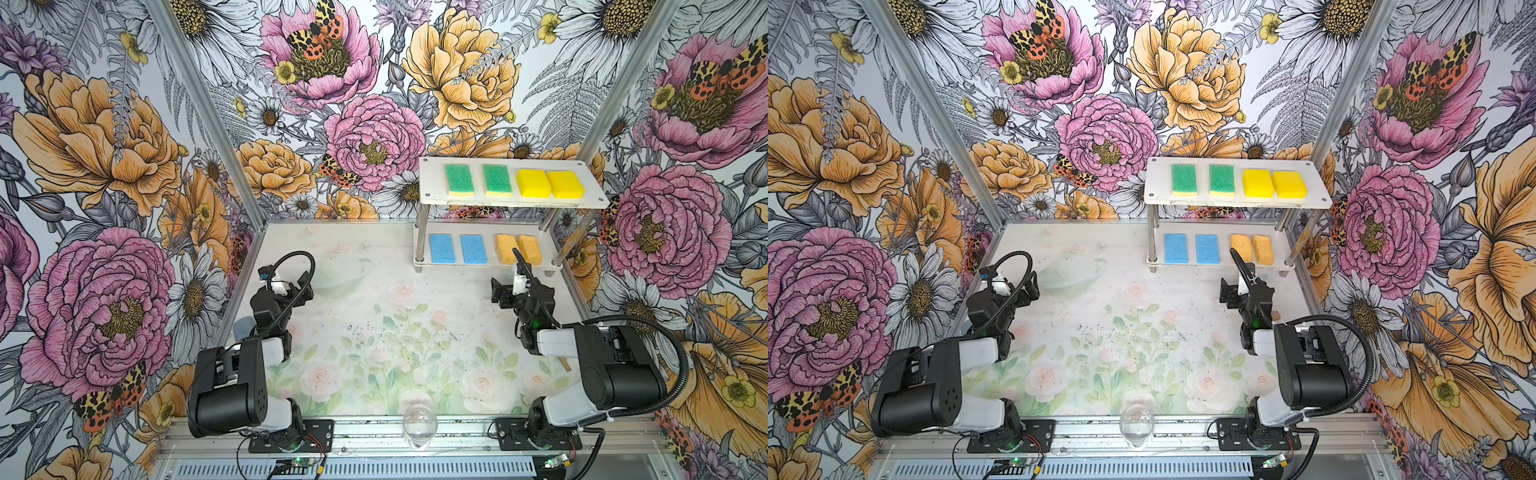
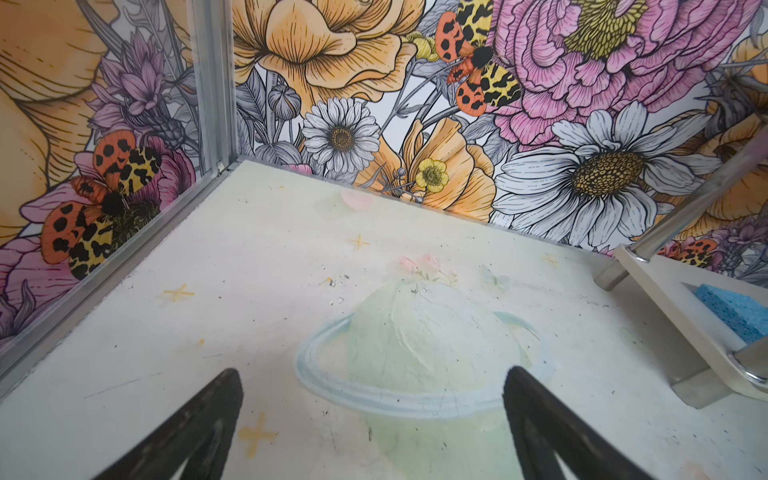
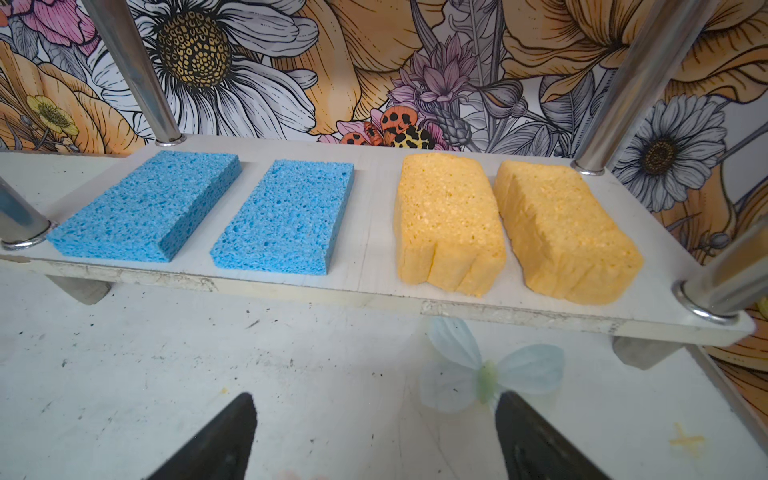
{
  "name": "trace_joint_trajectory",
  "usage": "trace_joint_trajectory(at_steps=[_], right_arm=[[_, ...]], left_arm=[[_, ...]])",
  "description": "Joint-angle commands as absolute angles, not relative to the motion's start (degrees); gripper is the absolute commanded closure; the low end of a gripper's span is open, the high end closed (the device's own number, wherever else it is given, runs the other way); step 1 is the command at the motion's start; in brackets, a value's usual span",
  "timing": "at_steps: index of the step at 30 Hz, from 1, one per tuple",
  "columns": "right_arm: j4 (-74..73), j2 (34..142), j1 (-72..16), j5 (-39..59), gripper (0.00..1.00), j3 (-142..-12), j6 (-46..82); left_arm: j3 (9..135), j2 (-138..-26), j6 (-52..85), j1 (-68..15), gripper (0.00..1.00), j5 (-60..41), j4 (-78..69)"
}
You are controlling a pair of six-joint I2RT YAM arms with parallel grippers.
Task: Place and organize the cleaning sponges onto the shelf
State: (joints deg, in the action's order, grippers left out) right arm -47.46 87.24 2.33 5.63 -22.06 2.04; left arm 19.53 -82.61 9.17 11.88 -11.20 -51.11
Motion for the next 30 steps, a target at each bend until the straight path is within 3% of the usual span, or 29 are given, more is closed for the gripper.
trace_joint_trajectory(at_steps=[1, 11, 21, 30], right_arm=[[-49.75, 87.76, 2.55, 4.66, 0.08, -22.17, 2.64], [-50.01, 87.88, 2.55, 4.39, 0.08, -22.17, 2.72], [-50.45, 87.85, 2.33, 3.46, 0.08, -21.83, 2.74], [-50.54, 87.85, 2.16, 2.98, 0.07, -21.81, 2.73]], left_arm=[[18.17, -83.84, 8.71, 12.33, 0.01, -12.69, -57.24], [17.03, -85.16, 5.92, 10.48, 0.01, -14.25, -60.83], [15.78, -90.63, 2.89, 6.08, 0.01, -7.64, -68.34], [18.25, -89.57, 3.22, 6.09, 0.01, -5.86, -61.78]])
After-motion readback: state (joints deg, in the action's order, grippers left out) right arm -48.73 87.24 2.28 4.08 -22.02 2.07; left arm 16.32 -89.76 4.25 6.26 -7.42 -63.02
